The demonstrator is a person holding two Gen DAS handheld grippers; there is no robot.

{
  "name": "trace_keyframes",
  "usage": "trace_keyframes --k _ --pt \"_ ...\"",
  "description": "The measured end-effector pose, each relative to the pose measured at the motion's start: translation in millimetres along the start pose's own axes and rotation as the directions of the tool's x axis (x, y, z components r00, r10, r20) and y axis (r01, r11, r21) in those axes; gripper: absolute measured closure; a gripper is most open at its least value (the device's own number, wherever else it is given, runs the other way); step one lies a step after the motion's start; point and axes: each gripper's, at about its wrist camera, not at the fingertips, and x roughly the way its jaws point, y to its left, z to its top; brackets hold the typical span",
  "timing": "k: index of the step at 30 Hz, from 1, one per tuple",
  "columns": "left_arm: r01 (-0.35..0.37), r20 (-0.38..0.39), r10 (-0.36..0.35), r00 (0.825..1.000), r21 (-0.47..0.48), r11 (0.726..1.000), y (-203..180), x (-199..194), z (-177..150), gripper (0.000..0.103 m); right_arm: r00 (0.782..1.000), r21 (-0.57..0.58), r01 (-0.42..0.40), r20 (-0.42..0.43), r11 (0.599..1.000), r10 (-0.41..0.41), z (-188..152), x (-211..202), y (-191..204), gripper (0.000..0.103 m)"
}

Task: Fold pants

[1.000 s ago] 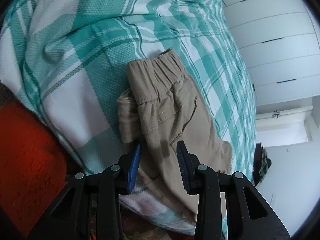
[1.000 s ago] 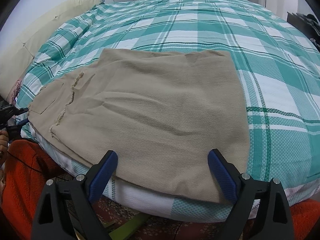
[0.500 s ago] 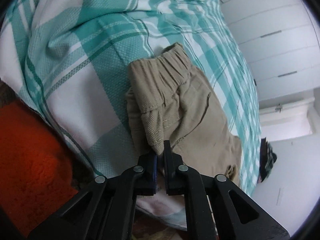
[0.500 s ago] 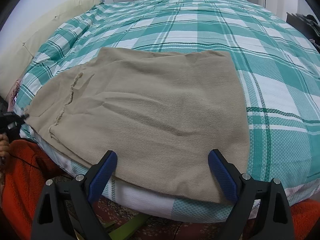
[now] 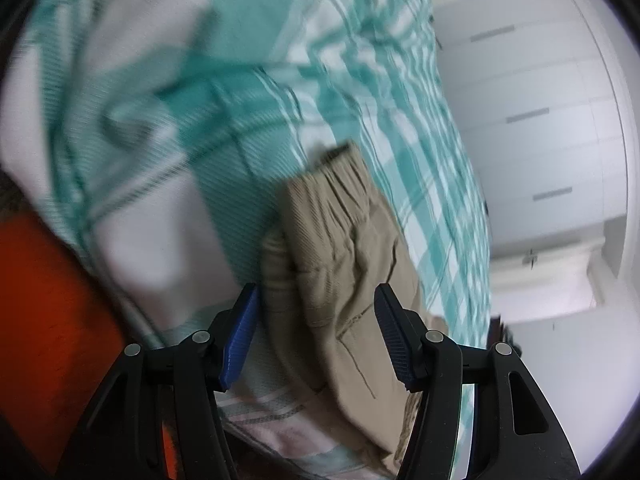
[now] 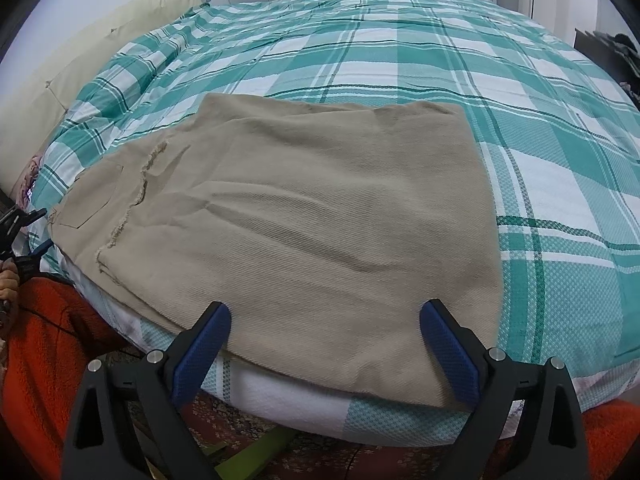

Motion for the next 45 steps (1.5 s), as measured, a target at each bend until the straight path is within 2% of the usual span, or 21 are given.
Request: trace_keyframes --k 2,4,7,13,16,19,22,25,27,30,34,36,40,41,43,44,45 --pt "-0.022 -0.010 0.022 1.000 0.002 1.000 -4 12 0 0.052 1.000 -0.001 0.000 0.001 1.000 0.000 -1 0 0 0.007" --pt "-0.019 -0.006 0.019 1.000 -0.008 1.000 -3 12 0 0.083 1.000 -0.003 0.002 0.002 1.000 -0.002 -1 0 0 0.007" --pt "0.018 0.006 -0.018 1.000 -0.025 1.000 1 4 -3 0.088 1.000 -0.004 0.001 0.002 1.000 -0.001 -1 0 0 0.007" --pt "0.016 0.008 -0.016 1.000 -0.067 0.998 13 -1 -8 0.085 1.000 -0.013 0.006 0.004 1.000 -0.006 -1 0 1 0.007" --pt "0.021 0.017 -0.020 1.000 -0.056 0.998 11 -6 -11 0.087 1.000 -0.017 0.006 0.006 1.000 -0.006 -2 0 1 0.007" --pt "-0.002 0.067 -0.001 0.998 0.047 0.999 -19 -23 -20 0.089 1.000 -0.011 0.003 0.009 1.000 -0.003 -2 -2 2 0.007" --pt "-0.016 0.116 -0.010 0.993 0.227 0.974 -79 -49 -37 0.090 0.999 0.014 -0.020 0.029 1.000 0.020 -1 -10 -2 0.008" --pt "0.015 0.126 -0.069 0.990 0.386 0.922 -146 -70 -60 0.090 0.996 0.067 -0.079 0.052 0.995 0.076 -2 -20 -11 0.009" --pt "0.054 0.101 -0.118 0.988 0.493 0.868 -193 -78 -84 0.090 0.990 0.115 -0.126 0.073 0.985 0.118 -2 -28 -20 0.010" --pt "0.109 0.025 -0.160 0.987 0.628 0.771 -252 -74 -129 0.090 0.980 0.178 -0.166 0.135 0.970 0.143 0 -43 -34 0.010" --pt "0.185 -0.115 -0.148 0.982 0.741 0.645 -306 -36 -198 0.090 0.960 0.252 -0.187 0.252 0.950 0.122 0 -68 -58 0.010" --pt "0.226 -0.197 -0.114 0.974 0.767 0.601 -321 -7 -234 0.090 0.946 0.298 -0.192 0.308 0.935 0.096 -2 -80 -74 0.010" --pt "0.283 -0.327 -0.011 0.945 0.798 0.531 -328 56 -303 0.089 0.938 0.378 -0.186 0.344 0.907 0.049 -8 -90 -105 0.010" --pt "0.286 -0.349 0.040 0.936 0.822 0.493 -327 78 -323 0.087 0.938 0.400 -0.186 0.343 0.897 0.041 -10 -90 -112 0.010" --pt "0.281 -0.366 0.154 0.918 0.873 0.398 -319 121 -360 0.074 0.938 0.444 -0.200 0.343 0.874 0.041 -14 -89 -126 0.011" --pt "0.276 -0.367 0.206 0.907 0.888 0.368 -314 135 -373 0.072 0.936 0.467 -0.218 0.348 0.857 0.049 -17 -89 -132 0.011" --pt "0.269 -0.368 0.245 0.897 0.895 0.356 -311 142 -381 0.070 0.933 0.478 -0.236 0.356 0.846 0.059 -20 -90 -136 0.011"
